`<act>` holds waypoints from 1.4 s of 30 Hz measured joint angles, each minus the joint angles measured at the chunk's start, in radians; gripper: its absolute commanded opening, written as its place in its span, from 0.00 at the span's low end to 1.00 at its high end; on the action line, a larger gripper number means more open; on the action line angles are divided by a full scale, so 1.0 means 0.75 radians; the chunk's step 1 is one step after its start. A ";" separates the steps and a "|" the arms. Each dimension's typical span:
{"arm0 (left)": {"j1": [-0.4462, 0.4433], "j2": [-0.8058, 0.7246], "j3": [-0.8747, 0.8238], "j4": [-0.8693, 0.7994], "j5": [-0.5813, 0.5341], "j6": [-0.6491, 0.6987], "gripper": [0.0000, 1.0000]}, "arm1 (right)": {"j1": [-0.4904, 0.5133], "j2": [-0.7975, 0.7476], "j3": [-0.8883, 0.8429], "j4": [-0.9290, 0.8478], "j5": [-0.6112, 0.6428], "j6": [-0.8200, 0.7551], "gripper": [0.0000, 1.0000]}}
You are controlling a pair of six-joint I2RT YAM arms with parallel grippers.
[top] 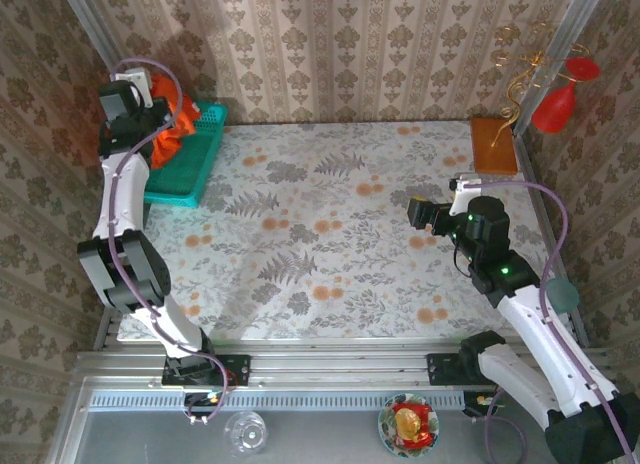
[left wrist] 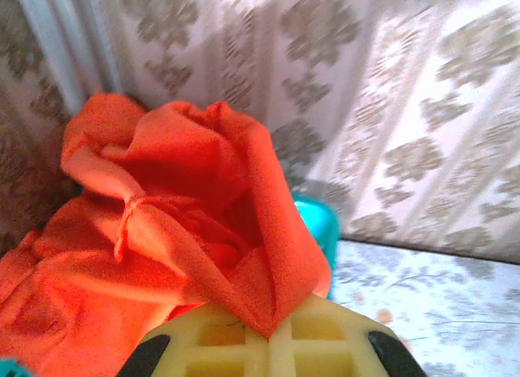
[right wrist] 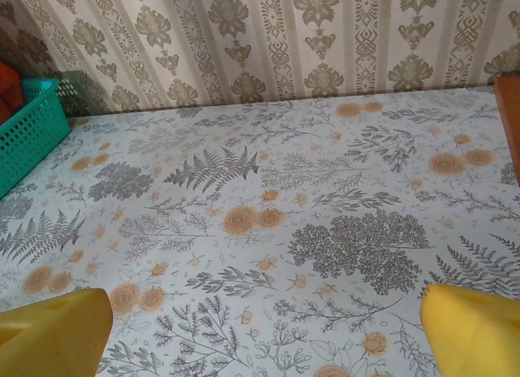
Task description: Fold the inside-out t-shirt
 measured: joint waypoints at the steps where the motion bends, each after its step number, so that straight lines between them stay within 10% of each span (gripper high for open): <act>1: -0.013 -0.029 -0.004 0.001 0.024 0.001 0.00 | 0.002 -0.010 0.000 -0.006 0.002 0.002 0.98; 29: -0.877 -0.553 -0.409 0.111 0.210 -0.049 0.00 | 0.086 -0.091 0.092 -0.094 0.010 0.214 0.91; 36: -1.155 -0.336 -0.500 0.094 0.179 -0.072 0.64 | 0.098 -0.048 0.092 -0.167 0.040 0.301 0.89; 42: -1.324 -0.338 -0.520 -0.002 0.038 -0.055 0.73 | 0.108 0.114 0.134 -0.281 -0.006 0.364 0.86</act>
